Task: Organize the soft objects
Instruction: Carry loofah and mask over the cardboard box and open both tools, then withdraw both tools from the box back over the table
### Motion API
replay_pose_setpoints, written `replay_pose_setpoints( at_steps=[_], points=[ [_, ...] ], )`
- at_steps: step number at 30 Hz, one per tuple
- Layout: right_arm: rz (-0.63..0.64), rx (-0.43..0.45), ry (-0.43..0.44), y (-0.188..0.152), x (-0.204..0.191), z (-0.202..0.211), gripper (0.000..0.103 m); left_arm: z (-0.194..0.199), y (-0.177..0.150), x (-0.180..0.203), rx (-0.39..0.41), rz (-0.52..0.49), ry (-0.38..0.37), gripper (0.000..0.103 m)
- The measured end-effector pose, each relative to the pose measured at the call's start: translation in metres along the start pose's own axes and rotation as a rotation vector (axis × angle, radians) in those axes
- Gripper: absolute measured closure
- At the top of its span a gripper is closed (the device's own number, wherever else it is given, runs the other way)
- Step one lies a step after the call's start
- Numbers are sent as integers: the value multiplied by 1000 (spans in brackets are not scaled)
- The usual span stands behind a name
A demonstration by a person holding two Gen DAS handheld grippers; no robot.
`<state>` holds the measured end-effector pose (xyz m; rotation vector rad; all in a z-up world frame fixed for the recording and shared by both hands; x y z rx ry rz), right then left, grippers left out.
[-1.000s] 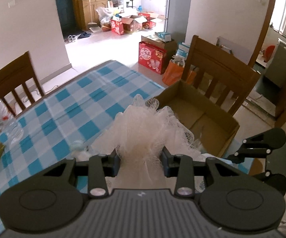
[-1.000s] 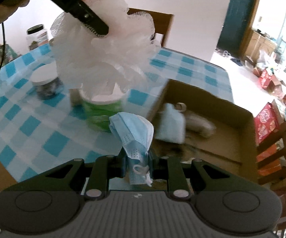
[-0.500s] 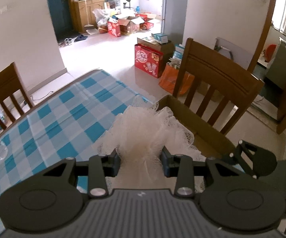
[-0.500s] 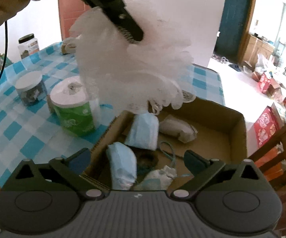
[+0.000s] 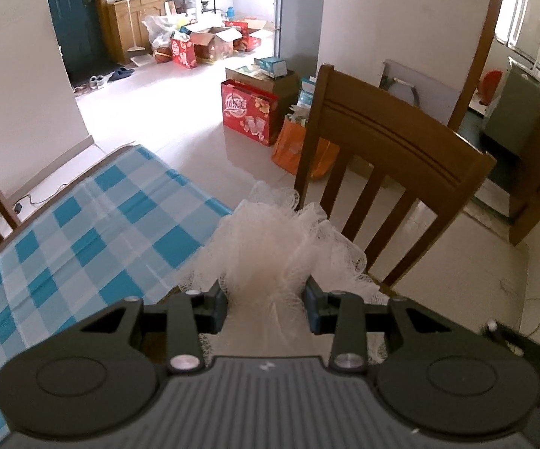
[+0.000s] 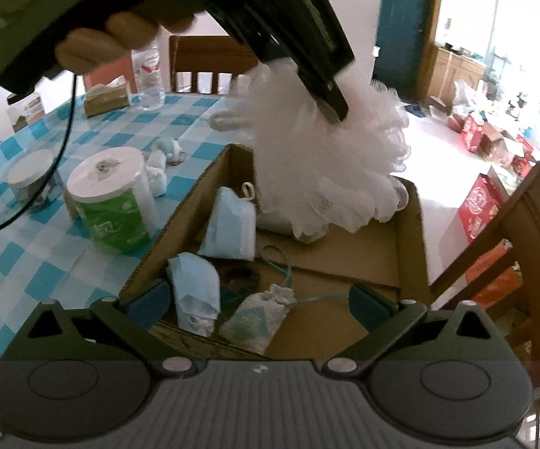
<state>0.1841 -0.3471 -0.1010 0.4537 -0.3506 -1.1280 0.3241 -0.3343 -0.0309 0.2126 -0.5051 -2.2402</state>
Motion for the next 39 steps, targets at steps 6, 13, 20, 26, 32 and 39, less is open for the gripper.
replay_pose_setpoints(
  at_steps=[6, 13, 20, 26, 32, 39],
  points=[
    [-43, -1, 1, -5, 10, 3, 0, -20, 17, 3, 39, 40, -4, 25],
    [-44, -10, -15, -9, 6, 1, 0, -14, 10, 3, 68, 43, 4, 12],
    [-36, -14, 1, -5, -4, 2, 0, 15, -18, 0, 98, 9, 52, 6],
    [-30, -23, -6, -2, -13, 2, 0, 33, -56, -13, 94, 38, 88, 6],
    [-22, -39, -18, -3, -25, 0, 0, 46, -101, -29, 93, 109, 114, 3],
    [-59, -54, -14, -5, -37, -2, 0, 62, -160, -43, 87, 162, 144, 2]
  ],
)
Point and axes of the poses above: each gripper's, at about its wrist camera, not at the fingertips, and z roughly against the way its jaws point, x to its right, y to its top, the point moved 8 cm from there along -z, roughly the way its jaws point, and after that the axes turned 13 degrees about -x, right-handed, at the moved point
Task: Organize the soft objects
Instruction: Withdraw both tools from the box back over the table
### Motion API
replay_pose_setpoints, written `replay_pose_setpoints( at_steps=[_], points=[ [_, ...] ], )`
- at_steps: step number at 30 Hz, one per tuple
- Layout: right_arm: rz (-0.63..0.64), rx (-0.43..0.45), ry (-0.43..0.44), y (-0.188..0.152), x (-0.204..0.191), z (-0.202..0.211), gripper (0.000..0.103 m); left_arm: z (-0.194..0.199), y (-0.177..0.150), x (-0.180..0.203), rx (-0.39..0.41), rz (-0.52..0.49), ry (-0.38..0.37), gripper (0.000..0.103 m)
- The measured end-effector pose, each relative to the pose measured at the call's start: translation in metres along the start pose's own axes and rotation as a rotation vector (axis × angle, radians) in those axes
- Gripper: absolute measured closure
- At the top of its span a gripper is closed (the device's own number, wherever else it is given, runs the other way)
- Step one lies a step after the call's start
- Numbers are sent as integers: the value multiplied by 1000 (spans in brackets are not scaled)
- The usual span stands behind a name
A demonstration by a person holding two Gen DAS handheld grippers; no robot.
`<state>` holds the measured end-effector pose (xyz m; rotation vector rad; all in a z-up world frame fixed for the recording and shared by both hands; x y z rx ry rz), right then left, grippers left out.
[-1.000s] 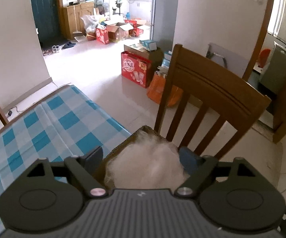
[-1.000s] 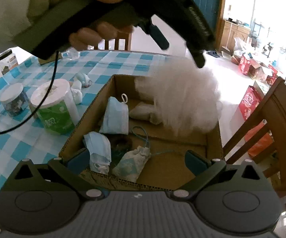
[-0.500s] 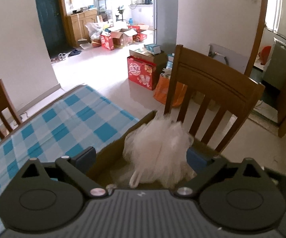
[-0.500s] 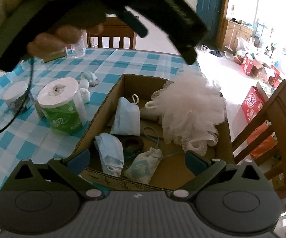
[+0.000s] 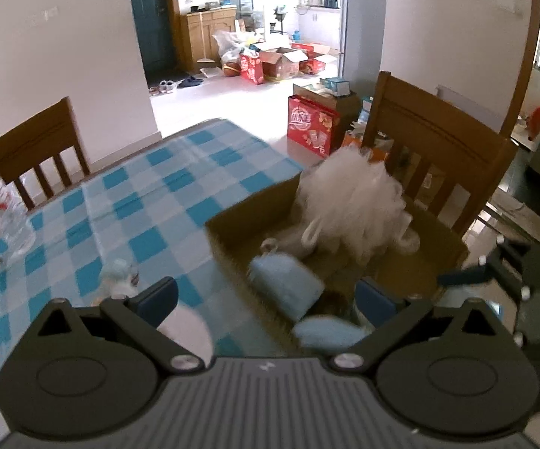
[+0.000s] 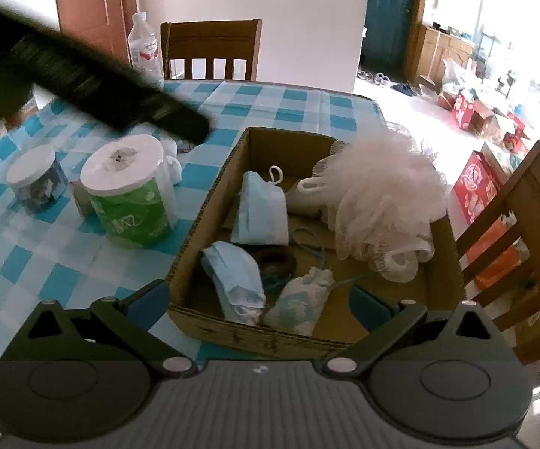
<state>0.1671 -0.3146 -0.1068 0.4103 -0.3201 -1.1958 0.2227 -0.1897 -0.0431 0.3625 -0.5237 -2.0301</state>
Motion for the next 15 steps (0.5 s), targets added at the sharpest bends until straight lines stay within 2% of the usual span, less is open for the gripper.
replay_pose_setpoints(
  at_steps=[11, 15],
  points=[
    [-30, -21, -61, 11, -28, -5, 0, 13, -79, -52, -52, 116, 13, 2],
    [-11, -42, -54, 15, -48, -10, 0, 14, -105, -78, -75, 139, 31, 2]
  ],
)
Point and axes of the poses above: each gripper's, at about its wrist camera, not at the fingertips, and z roughly against the way its jaws point, x to its right, y to its top, the point moved 8 cm from there along -z, roughly the way its jaws point, and after that the axes turned 13 degrees about -x, right-handed, at the moved point
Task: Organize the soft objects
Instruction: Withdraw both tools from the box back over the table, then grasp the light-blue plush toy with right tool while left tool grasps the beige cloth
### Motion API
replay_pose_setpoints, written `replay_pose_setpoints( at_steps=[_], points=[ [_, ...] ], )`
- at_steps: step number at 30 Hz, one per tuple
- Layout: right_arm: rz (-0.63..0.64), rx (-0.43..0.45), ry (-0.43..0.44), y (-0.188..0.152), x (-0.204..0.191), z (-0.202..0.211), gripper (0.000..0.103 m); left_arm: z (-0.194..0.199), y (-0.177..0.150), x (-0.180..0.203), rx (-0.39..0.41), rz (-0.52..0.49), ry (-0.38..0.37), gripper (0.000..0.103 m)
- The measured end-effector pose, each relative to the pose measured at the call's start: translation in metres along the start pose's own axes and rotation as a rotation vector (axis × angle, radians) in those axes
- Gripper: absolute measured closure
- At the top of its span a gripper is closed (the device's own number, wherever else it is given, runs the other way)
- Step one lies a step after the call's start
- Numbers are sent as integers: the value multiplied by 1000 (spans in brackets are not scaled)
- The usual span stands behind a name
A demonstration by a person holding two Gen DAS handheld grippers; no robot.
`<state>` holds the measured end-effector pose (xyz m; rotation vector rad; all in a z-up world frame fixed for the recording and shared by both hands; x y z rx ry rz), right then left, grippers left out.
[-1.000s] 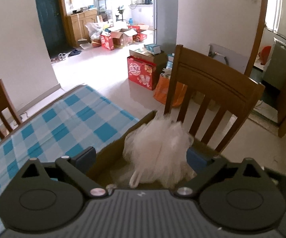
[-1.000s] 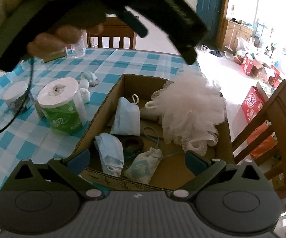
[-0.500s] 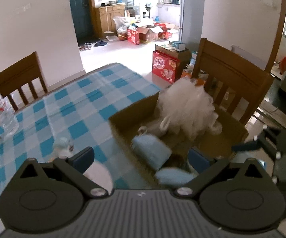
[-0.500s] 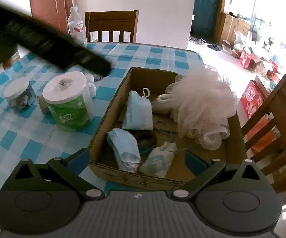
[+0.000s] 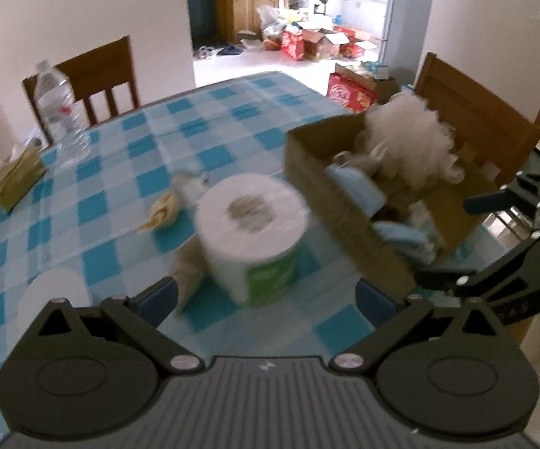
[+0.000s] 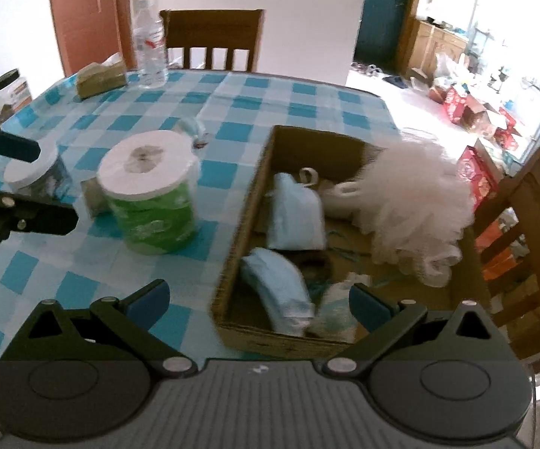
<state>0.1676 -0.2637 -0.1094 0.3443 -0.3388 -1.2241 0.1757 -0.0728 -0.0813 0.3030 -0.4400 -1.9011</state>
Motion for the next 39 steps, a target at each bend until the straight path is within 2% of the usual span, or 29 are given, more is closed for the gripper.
replay_pose_setpoints(
  at_steps=[6, 13, 20, 31, 39],
  points=[
    [35, -25, 7, 8, -40, -6, 0, -6, -22, -43, -17, 25, 46, 2],
    [46, -54, 6, 19, -84, -16, 0, -15, -40, -80, -33, 30, 22, 2],
    [9, -80, -4, 31, -111, -23, 0, -25, -44, -102, -35, -1, 11, 2],
    [52, -82, 10, 58, -127, -23, 0, -28, -40, -108, -32, 27, 19, 2],
    [103, -69, 75, 95, -116, -32, 0, -34, -29, -107, -46, 54, 56, 2]
  ],
)
Point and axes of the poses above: each gripper's, at about its wrist camera, not at the fingertips, and z roughly against the way its jaws point, x to its right, y to its top, the point moved 8 cm from there along -z, roughly the way its jaws point, and after that the axes turned 13 degrees about -x, right-handed, at the moved point
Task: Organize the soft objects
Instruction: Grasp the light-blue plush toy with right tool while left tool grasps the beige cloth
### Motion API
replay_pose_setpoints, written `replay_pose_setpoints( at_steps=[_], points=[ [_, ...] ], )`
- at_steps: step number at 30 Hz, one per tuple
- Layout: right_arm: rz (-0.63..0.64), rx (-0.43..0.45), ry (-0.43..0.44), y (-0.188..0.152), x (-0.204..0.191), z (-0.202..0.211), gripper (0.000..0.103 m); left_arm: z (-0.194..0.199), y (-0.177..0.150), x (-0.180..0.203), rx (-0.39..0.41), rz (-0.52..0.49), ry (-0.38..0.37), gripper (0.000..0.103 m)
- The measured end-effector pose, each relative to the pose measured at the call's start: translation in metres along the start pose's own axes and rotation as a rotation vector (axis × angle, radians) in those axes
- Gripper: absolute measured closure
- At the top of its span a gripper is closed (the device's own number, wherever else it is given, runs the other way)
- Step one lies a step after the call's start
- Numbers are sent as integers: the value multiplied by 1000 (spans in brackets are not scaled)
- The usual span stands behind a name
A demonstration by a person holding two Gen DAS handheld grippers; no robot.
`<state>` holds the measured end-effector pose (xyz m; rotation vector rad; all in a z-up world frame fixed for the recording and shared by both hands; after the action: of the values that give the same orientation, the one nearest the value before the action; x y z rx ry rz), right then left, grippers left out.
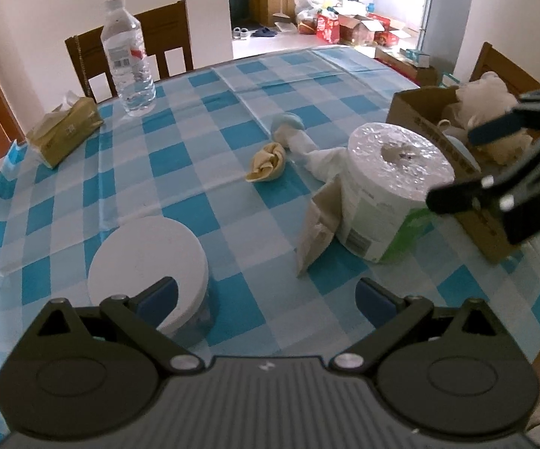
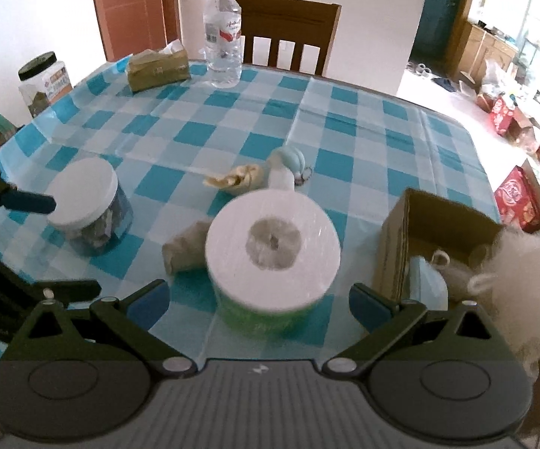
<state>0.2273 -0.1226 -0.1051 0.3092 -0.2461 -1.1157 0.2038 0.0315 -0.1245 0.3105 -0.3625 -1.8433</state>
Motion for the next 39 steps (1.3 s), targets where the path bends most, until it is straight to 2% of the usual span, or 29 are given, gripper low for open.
replay_pose_setpoints(
  at_steps=[6, 15, 21, 24, 30, 32, 39],
  points=[
    [23, 14, 28, 30, 17, -3, 0, -7, 7, 4, -5, 19, 3, 2],
    [65, 55, -9, 91, 46, -14, 0, -15, 16, 3, -6, 54, -3, 2],
    [41, -2, 15, 128, 64, -44, 0, -18, 21, 0, -3, 62, 4, 2],
    [58, -60, 42, 138, 63, -63, 0, -21, 23, -2, -7, 56, 13, 2],
    [80, -125, 48, 155, 59, -99, 0, -26, 21, -4, -25, 46, 26, 2],
    [85, -140, 77, 160, 56, -109, 0, -28, 20, -4, -33, 47, 21, 2],
    [111, -173, 112, 179, 46, -135, 15, -33, 20, 6, -46, -19, 6, 2]
  ],
)
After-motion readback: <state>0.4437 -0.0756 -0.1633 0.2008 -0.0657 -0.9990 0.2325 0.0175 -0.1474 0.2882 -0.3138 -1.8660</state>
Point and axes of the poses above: each gripper's, at about its wrist camera, not at the fingertips, and z roughly against the way its jaws point, x to its right, y to its top, the point moved 8 cm from there along -z, roughly the way its jaws point, and after that the axes turned 13 degrees about -x, right-handed, at the moved point
